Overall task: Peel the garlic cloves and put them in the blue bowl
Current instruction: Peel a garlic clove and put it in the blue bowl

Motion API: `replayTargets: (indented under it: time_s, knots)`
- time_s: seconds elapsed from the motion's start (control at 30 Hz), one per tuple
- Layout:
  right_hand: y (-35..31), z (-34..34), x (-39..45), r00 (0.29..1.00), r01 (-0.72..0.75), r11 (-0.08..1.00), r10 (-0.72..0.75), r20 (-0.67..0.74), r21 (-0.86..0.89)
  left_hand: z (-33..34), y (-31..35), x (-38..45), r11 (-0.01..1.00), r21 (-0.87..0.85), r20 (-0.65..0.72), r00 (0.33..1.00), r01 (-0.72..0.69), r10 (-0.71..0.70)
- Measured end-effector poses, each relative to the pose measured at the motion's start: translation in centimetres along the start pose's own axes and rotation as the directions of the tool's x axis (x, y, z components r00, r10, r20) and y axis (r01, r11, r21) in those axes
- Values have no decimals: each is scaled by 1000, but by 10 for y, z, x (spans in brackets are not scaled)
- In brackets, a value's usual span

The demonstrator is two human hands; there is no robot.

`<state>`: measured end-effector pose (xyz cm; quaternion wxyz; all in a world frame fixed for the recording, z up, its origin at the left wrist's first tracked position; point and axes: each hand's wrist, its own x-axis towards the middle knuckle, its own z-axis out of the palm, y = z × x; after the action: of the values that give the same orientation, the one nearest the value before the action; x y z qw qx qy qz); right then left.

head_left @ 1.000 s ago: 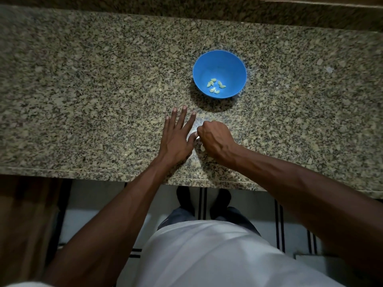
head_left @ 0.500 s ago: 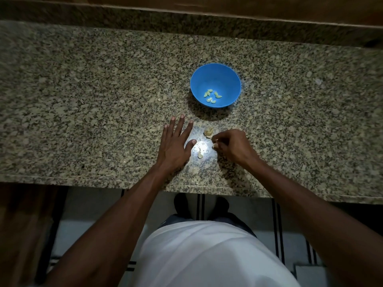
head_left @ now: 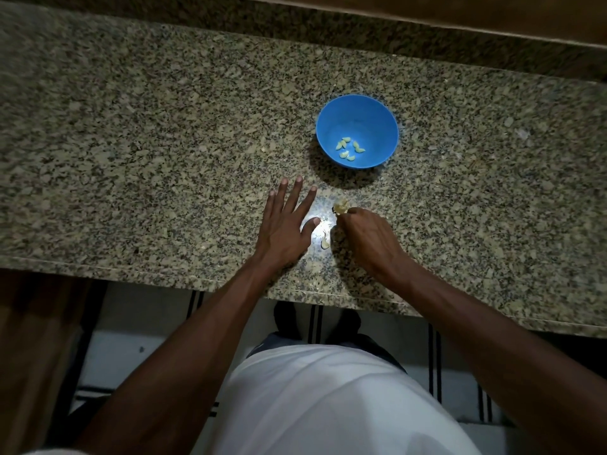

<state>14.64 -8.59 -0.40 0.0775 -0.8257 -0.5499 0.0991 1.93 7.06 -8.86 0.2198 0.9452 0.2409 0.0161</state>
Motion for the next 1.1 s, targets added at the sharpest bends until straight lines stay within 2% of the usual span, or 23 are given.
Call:
replayTargets:
  time_s: [0.13,0.33,0.53,0.73,0.83,0.9,0.93,0.97,1.03,1.07,1.1]
  knots:
    - [0,-4,4,999,-37,999,37,33,-4,1,-1,0,1000,1,-3,1000,2,-2]
    - [-2,-6,3,996,36,999,-35,83,-12,2,-1,1,1000,-6,-10,1000,-8,8]
    - [-3,-7,10,997,7,1000,-6,80,-4,-1,0,0,1000,-8,13,1000,3,-3]
    - [-4,-9,13,993,39,998,-34,116,-45,-2,1,0,999,-36,10,1000,-2,3]
    - [4,-4,17,996,-3,999,-1,85,45,-6,2,-1,999,-53,19,1000,3,-2]
    - [8,0,17,988,-141,970,127,83,197,-9,4,1,991,-129,19,1000,24,-22]
    - [10,0,16,971,-241,915,224,88,323,-12,7,3,979,-200,14,999,49,-47]
    - [12,-2,14,938,-340,809,329,110,479,-15,11,5,955,-289,-12,997,70,-77]
    - [12,-12,5,860,-434,448,464,212,782,-24,19,8,864,-500,-122,982,64,-143]
    - [12,-17,0,845,-423,264,461,272,867,-30,27,8,787,-614,-132,975,62,-181]
    - [12,-20,-4,846,-407,154,435,308,900,-37,37,6,712,-698,-92,977,74,-192]
